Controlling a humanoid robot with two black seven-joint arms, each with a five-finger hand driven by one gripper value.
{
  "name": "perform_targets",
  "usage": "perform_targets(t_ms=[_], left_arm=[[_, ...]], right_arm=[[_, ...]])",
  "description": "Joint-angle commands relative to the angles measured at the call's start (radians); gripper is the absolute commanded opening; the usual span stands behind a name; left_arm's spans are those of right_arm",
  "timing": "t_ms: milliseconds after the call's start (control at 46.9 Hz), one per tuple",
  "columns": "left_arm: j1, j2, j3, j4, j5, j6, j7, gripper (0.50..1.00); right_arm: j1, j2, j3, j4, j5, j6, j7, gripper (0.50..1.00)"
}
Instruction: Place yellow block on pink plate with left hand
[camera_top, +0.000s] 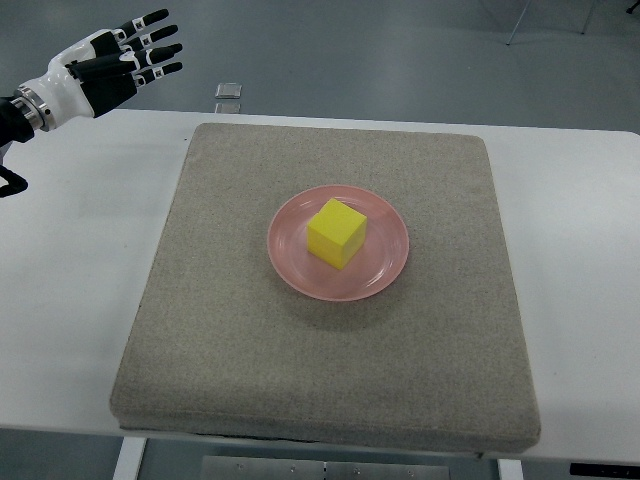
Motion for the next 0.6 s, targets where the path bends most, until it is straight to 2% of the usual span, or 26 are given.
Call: perform_targets(t_ms=[0,576], left_arm=[[0.014,-0.001,-0.001,0.014,-0.025,-0.010,0.001,0.996],[0.022,0.015,-0.085,0.047,-0.034,-0.022,0.000,0.996]], right_arm=[[0.000,0.000,0.000,0.000,0.000,0.000,0.000,0.924],[-0.002,0.000,0.003,0.020,0.005,0.011,-0.002,0.924]])
